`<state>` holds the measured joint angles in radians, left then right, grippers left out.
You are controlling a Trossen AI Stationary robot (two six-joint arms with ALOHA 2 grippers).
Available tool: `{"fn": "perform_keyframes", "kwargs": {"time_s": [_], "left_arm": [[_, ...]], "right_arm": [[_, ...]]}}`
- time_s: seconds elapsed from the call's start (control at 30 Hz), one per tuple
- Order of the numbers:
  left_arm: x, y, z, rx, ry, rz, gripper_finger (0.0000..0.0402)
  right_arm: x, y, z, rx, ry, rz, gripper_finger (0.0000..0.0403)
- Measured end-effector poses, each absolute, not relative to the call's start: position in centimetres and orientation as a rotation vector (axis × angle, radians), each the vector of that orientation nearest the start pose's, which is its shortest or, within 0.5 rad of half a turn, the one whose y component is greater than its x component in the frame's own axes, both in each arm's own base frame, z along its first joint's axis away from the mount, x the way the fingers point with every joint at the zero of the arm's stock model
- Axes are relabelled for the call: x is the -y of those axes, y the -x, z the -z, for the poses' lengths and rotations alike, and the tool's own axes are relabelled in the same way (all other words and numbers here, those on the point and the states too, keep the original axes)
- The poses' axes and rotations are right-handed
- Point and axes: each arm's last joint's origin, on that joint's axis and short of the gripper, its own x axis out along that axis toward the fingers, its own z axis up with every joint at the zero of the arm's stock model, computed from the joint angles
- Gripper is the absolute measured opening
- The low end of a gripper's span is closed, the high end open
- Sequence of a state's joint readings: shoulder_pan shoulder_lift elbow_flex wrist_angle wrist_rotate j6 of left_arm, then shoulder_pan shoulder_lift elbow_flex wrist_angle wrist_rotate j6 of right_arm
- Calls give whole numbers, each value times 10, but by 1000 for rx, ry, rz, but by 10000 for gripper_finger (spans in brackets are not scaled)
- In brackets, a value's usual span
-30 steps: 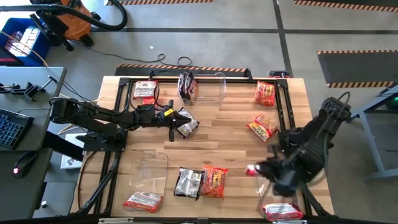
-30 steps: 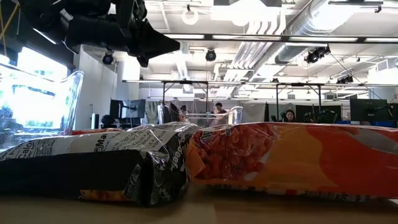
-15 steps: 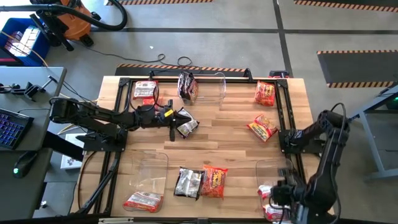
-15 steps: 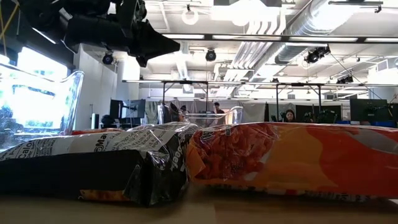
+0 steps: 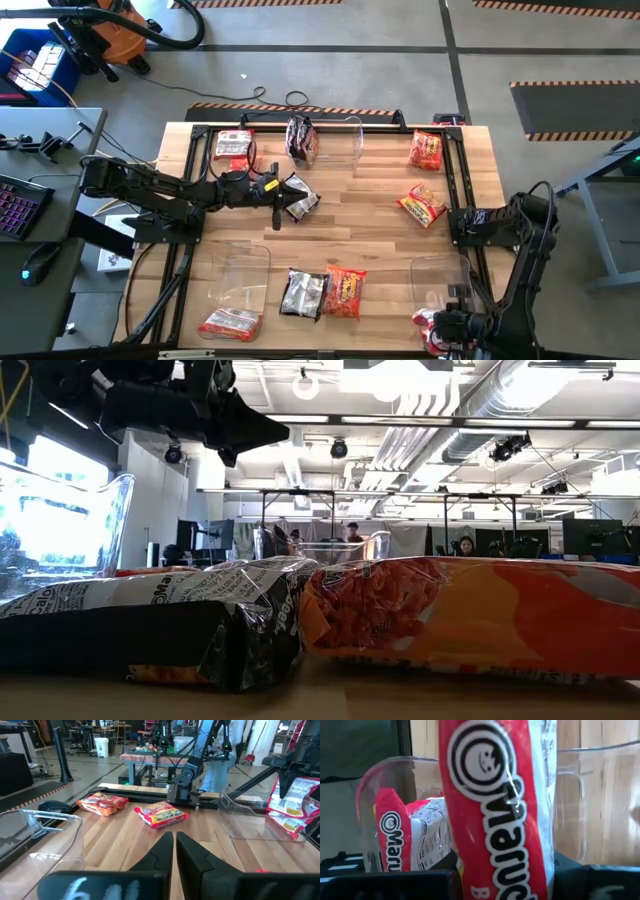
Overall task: Sort Maruchan noodles
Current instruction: Put the top right red noodle pack into the bottom right transparent bin
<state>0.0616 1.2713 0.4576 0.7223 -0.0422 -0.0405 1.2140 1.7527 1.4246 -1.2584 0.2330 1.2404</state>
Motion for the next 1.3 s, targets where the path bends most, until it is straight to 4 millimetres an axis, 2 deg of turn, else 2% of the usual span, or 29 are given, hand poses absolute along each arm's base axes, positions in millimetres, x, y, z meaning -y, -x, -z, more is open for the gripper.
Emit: {"fn": "perform_keyframes", "kwargs": {"time_s": [0.23,0.9,1.3], "left_arm": [[-17,-250,-210,-90,24,-105,12],[-17,-250,-210,-94,15,-112,12],[-17,-249,-207,-127,14,-127,12]], "right_arm": [[-290,-114,-245,-1425,73,145,87],[-288,-113,-244,-1551,50,133,87],[-290,-113,-244,-1552,58,100,87]]}}
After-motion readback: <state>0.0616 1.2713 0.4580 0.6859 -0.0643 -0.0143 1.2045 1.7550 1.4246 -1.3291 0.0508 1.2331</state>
